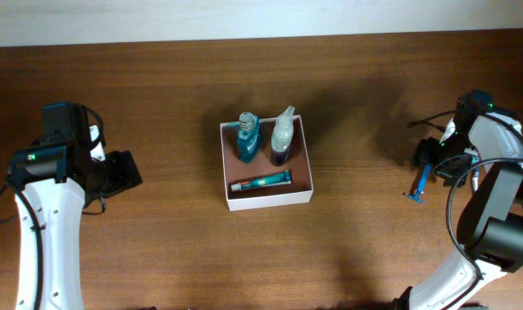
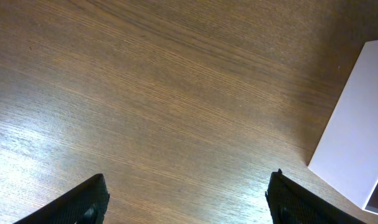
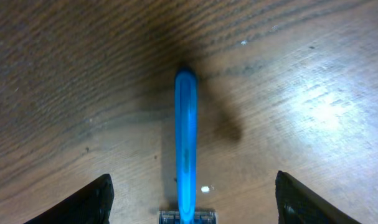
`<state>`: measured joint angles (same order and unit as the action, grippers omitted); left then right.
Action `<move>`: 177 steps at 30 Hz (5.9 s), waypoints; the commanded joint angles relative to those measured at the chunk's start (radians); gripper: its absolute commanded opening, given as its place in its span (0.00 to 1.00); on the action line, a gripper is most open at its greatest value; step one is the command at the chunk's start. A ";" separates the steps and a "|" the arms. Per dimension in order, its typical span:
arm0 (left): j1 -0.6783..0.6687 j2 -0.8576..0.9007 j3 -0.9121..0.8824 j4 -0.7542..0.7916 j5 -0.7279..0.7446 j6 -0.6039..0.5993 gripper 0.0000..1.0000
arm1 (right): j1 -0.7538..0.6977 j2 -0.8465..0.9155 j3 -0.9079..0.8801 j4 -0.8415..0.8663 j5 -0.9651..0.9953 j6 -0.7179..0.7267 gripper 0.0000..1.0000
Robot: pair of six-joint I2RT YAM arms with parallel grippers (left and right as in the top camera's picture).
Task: Pack container
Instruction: 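Move the right gripper to the blue razor and grasp it, then place the blue razor into the box with the right gripper and release, then move the right gripper to the blue toothbrush and grasp its handle, then carry the toothbrush into the box with the right gripper and release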
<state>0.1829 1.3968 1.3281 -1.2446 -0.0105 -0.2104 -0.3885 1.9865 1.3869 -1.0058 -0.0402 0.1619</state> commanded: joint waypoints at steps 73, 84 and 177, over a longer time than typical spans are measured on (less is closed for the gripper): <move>0.002 -0.013 0.024 -0.020 0.004 -0.013 0.82 | 0.996 -0.145 0.103 0.009 -0.087 -0.913 0.17; 0.002 -0.013 0.024 -0.020 0.004 -0.013 0.82 | 0.970 -0.312 0.160 0.017 0.083 -0.742 0.53; 0.002 -0.013 0.024 -0.024 0.004 -0.005 0.82 | -0.161 -0.201 0.079 0.122 -0.288 -0.378 0.04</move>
<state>0.1829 1.3968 1.3315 -1.2675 -0.0109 -0.2100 -0.6205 1.9224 1.3983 -0.8715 -0.2394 -0.2092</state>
